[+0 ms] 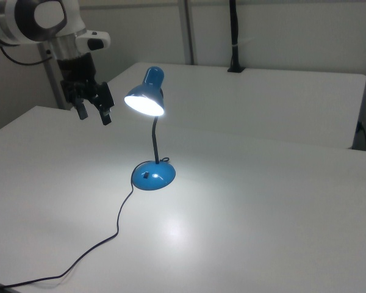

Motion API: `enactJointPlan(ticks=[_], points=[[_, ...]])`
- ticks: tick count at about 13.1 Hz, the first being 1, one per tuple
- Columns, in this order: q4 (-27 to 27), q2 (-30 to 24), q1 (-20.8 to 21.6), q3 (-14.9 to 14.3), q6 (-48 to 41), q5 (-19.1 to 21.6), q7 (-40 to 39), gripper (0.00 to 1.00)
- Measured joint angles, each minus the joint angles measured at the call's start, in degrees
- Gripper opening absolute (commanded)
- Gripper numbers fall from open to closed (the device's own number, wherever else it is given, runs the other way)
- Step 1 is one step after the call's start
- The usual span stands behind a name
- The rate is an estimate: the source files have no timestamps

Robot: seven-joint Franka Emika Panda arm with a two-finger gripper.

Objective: Turn off the lamp

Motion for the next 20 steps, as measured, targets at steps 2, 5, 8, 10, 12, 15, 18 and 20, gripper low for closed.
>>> enactJointPlan(ticks=[2,5,8,10,12,15,18,20], points=[[0.0,0.0,0.0,0.0,0.0,0.0,-2.79,0.07],[0.0,0.03,0.0,-0.01,0.0,0.0,-5.9,0.05],[0.0,0.07,-0.07,-0.08,0.0,0.0,-7.38,0.03],[-0.16,0.19,-0.08,-0.08,0.0,0.0,-7.54,0.01],[-0.79,0.59,-0.08,-0.08,0.25,0.01,-7.57,0.01],[-5.31,1.67,-0.08,-0.08,5.25,0.0,-7.58,0.01],[-12.43,2.16,-0.08,-0.08,12.23,0.0,-7.57,0.01],[-16.65,2.6,-0.1,-0.08,17.94,0.0,-7.36,0.01]])
